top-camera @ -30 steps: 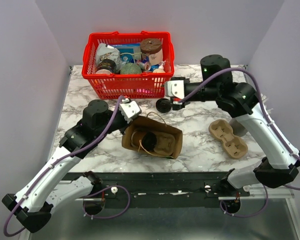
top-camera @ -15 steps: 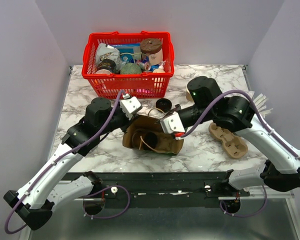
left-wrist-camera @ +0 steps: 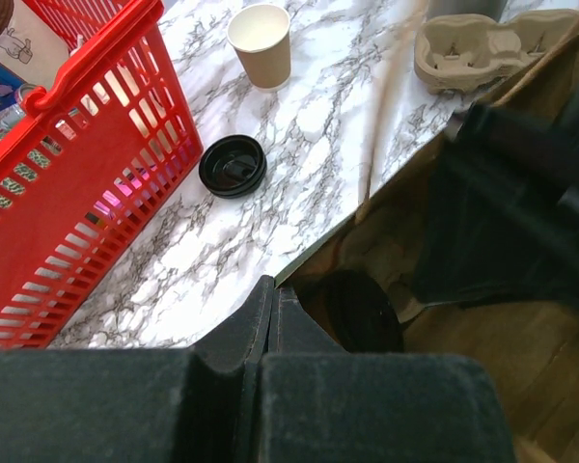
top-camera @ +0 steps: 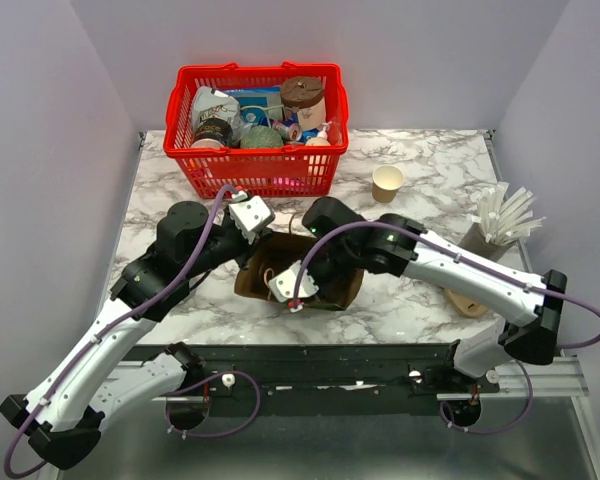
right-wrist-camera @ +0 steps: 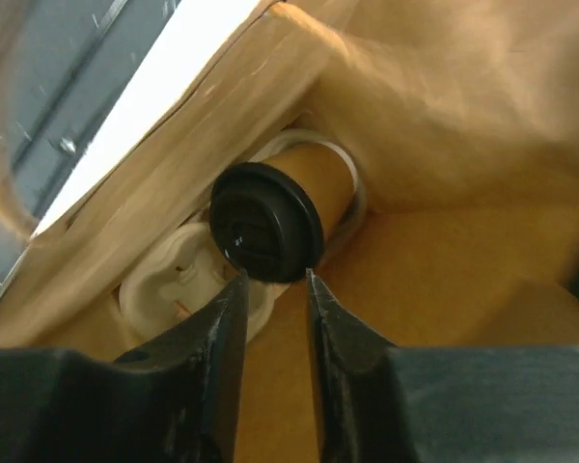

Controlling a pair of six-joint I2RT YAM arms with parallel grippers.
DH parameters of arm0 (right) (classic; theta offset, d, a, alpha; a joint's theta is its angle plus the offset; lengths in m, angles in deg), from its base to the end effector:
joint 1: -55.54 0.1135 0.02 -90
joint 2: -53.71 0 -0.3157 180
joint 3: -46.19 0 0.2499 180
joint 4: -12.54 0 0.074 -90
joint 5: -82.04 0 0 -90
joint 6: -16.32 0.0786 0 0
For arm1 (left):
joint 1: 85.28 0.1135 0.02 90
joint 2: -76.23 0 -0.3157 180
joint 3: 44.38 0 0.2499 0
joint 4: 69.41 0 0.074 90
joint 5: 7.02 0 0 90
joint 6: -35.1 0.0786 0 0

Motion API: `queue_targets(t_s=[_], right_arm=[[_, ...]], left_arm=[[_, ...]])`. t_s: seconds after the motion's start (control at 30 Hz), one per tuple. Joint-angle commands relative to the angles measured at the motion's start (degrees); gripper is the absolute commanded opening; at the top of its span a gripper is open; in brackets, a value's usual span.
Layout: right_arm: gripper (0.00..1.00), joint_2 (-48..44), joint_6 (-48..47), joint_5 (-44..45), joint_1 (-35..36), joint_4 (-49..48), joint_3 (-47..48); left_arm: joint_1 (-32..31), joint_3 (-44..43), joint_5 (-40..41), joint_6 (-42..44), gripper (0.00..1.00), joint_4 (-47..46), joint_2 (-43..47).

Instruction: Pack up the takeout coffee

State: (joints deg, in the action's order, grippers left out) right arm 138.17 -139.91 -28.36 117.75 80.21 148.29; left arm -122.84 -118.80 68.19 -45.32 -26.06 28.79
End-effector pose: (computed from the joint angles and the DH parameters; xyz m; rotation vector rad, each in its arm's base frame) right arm 0.1261 0.2981 0.3903 -2.2342 0.9043 0.4018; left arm 0.1250 -0.1214 0.4171 0.9181 1.6483 -0.5763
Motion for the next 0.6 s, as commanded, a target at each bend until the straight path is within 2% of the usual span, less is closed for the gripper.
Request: queue_targets(t_s=[0.0, 0.1, 0.2, 0.57], right_arm=[[0.47, 3.76, -1.79, 10.82, 2.03, -2.89, 0.38], [0.64, 6.4, -2.14, 13.98, 2.47, -2.36, 1.62], [0.72, 7.29, -3.98, 15.92, 2.47, -2.27, 0.92], [0.79, 9.4, -10.23, 9.42, -0.69, -0.6, -0.67]], left_arm=[[0.03, 0.59, -1.65, -2.2, 0.0, -1.41, 1.47], [0.03, 1.2, -1.56, -3.43, 0.0, -2.12, 1.47], [0.03, 1.38, -1.91, -5.19, 0.0, -2.73, 0.95], [0.03, 1.56, -2.7, -5.1, 0.0, -4.41, -1.51]])
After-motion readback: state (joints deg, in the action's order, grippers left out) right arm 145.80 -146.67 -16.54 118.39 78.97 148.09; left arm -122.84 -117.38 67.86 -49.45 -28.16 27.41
